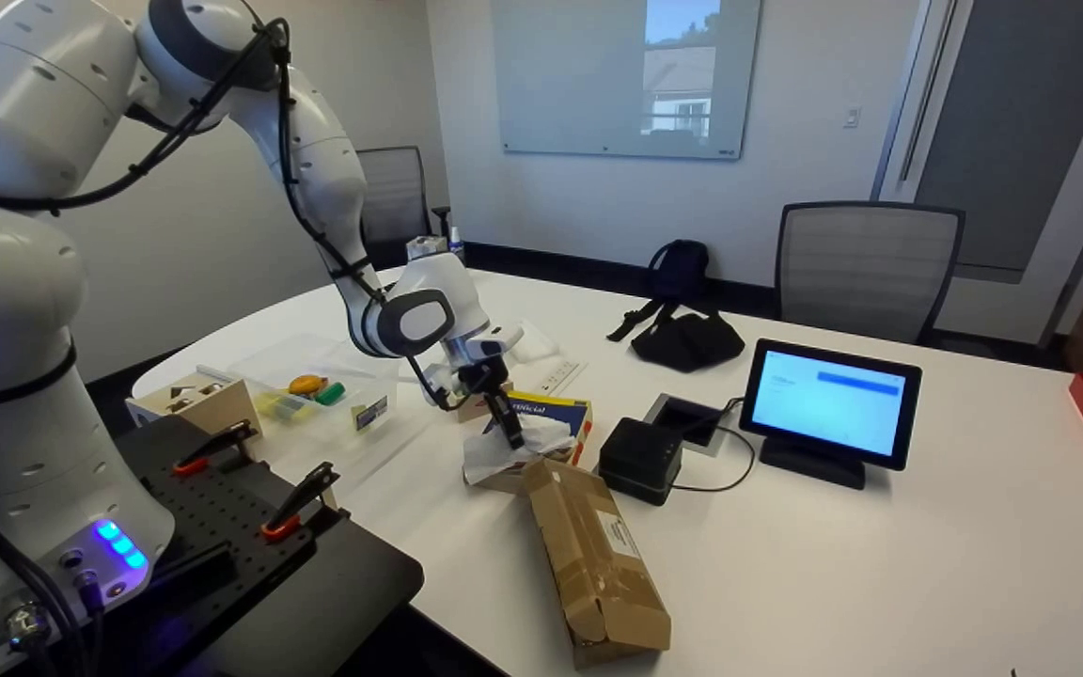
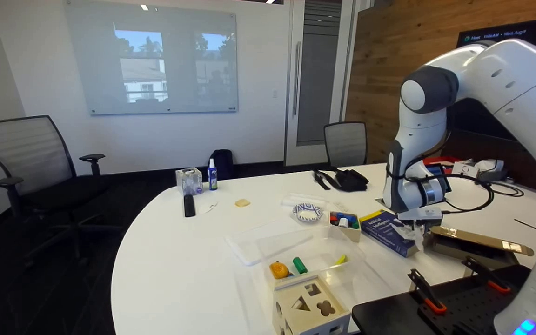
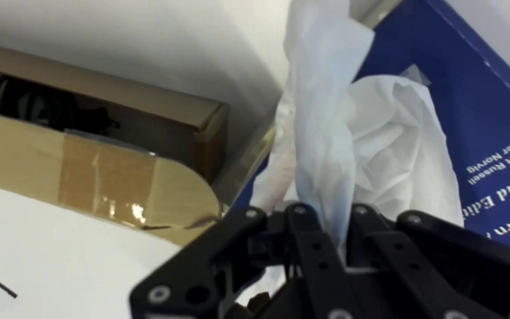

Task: Use the white napkin to wipe the blue book.

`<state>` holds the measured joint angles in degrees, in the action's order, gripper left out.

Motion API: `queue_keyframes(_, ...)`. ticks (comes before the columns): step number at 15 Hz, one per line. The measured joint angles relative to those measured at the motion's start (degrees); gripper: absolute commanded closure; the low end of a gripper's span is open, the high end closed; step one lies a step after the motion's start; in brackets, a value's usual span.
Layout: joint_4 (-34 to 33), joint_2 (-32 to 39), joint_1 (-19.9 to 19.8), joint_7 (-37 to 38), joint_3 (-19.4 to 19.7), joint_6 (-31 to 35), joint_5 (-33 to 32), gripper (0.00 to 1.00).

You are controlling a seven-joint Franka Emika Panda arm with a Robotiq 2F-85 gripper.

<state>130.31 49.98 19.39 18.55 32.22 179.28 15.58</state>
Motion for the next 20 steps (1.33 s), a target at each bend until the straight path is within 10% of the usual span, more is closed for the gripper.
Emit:
queue_keyframes(11, 0.71, -0.65, -10.84, -0.50, -7.93, -0.11, 0.13, 0.98)
queue_keyframes(20, 0.57, -8.60, -32.33, -7.11, -34.66, -0.08, -0.07, 0.98)
